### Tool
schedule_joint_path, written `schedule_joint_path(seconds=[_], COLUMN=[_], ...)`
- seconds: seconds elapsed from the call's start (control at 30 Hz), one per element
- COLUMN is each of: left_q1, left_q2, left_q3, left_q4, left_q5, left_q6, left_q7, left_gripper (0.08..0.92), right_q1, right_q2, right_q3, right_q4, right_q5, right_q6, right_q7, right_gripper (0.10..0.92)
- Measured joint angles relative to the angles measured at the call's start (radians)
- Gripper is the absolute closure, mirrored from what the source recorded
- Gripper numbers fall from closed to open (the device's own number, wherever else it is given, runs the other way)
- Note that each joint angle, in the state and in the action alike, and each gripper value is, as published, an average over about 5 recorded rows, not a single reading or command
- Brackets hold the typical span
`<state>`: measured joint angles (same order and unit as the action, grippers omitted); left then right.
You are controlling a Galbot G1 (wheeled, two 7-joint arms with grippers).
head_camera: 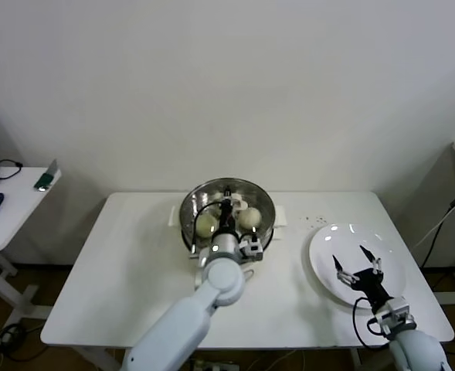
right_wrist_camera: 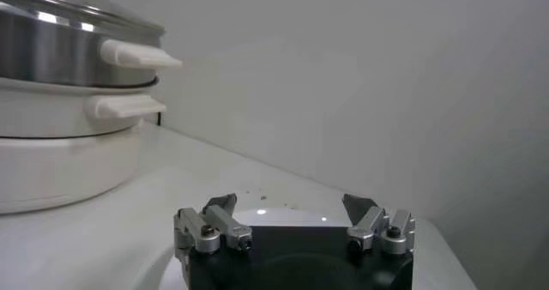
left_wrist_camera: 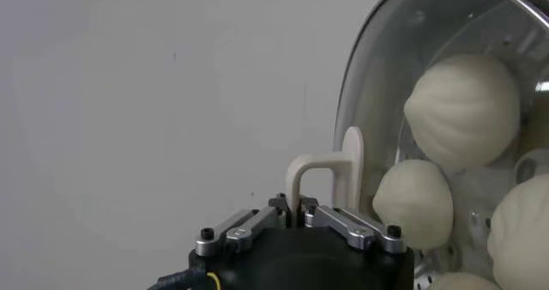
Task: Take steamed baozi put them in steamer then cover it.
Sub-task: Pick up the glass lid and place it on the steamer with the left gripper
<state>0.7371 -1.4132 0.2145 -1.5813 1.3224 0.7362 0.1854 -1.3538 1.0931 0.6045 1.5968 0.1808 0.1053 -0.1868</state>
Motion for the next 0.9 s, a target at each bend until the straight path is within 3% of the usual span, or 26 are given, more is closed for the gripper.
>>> schedule_joint_path(seconds=[0.4, 0.9], left_q1=[0.001, 0.016], left_q2=[0.003, 0.039], left_q3=[0.005, 0.006], left_q4=[0.0, -0.073], left_q5=[0.008, 0.005], left_q6=[0.001, 0.0], left_q7=[-0.001, 0.025], left_gripper=[0.817, 0.394], right_q1=[0.001, 0.006], right_q2=[0.0, -0.002], right_q3=[0.003, 0.005], right_q4=[0.0, 0.005], right_q5=[-0.002, 0.009], right_q6=[-0.003, -0.028], right_q7=[-0.01, -0.012], right_gripper=[0.203, 0.203])
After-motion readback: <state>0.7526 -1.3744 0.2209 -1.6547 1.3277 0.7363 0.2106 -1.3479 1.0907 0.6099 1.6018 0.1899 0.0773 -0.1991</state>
